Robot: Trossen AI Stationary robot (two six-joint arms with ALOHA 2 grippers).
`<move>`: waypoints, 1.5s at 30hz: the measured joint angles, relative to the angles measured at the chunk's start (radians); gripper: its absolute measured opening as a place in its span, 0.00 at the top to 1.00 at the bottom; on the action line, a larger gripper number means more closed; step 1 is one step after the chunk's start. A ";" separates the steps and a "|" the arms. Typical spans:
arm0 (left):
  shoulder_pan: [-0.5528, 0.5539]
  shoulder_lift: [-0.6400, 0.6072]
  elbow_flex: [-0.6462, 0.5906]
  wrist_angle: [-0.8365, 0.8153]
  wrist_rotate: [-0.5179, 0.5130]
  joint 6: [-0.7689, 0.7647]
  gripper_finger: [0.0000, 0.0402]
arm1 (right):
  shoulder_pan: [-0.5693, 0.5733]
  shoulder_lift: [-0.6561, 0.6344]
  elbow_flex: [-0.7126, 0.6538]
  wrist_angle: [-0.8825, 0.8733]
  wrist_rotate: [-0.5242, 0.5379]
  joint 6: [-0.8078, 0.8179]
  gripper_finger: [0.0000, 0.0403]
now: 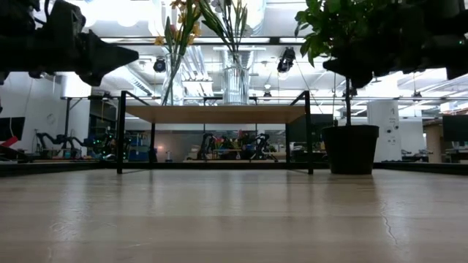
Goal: Pick and place flowers into a vace then onto a shelf
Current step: Return to Home Position
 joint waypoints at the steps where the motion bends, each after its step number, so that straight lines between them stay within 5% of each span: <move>1: 0.000 -0.004 -0.001 -0.007 0.000 0.000 0.99 | -0.016 -0.013 -0.001 -0.023 -0.001 -0.003 0.46; 17: -0.006 -0.202 -0.003 -0.329 0.009 -0.144 0.99 | -0.095 -0.277 -0.042 -0.297 0.012 -0.022 0.46; 24: -0.007 -0.356 -0.003 -0.397 0.158 -0.086 0.99 | -0.095 -0.419 -0.063 -0.386 0.013 -0.019 0.46; 30: 0.008 -0.466 -0.002 -0.515 0.167 -0.090 0.99 | -0.098 -0.492 -0.113 -0.378 -0.001 -0.022 0.48; 45: 0.007 -0.456 -0.004 -0.542 0.205 -0.131 0.99 | -0.097 -0.530 -0.142 -0.423 -0.010 -0.023 0.96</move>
